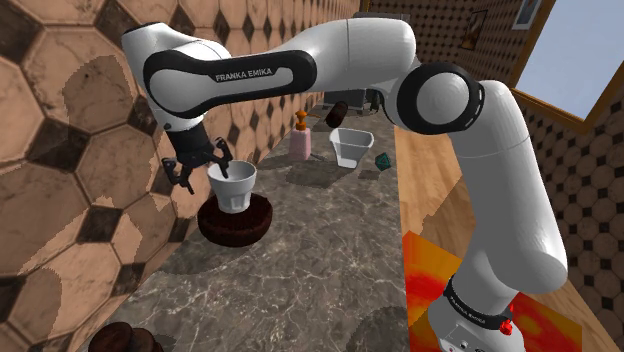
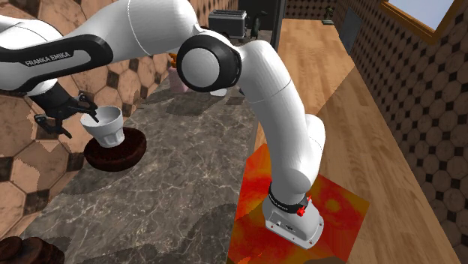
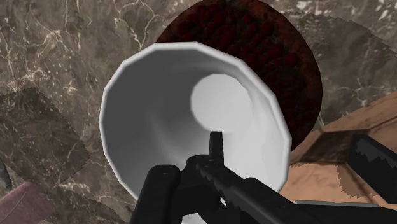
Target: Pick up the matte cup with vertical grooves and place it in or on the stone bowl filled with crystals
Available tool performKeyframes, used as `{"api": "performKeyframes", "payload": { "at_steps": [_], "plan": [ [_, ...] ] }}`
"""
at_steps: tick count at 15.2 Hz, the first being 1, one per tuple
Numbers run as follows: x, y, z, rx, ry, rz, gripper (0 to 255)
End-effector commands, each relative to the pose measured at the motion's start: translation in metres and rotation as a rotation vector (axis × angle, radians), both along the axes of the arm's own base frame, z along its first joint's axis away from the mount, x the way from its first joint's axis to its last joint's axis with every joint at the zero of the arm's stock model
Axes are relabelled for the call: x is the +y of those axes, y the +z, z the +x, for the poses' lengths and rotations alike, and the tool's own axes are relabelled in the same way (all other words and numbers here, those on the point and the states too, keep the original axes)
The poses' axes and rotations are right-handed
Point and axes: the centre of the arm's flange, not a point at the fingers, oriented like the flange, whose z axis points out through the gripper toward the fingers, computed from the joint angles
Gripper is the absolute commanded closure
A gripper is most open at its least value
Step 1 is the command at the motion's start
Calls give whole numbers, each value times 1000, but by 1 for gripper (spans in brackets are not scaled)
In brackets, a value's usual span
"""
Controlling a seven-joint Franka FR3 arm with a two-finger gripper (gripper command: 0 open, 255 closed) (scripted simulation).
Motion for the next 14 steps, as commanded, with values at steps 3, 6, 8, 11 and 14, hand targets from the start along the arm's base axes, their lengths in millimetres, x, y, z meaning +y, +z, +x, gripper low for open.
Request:
{"api": "performKeyframes", "payload": {
  "at_steps": [3,6,8,11,14],
  "plan": [
    [2,13,1,0,0,0,0],
    [9,49,2,0,0,0,0],
    [9,49,3,0,0,0,0],
    [9,49,2,0,0,0,0],
    [9,49,3,0,0,0,0]
  ]
}}
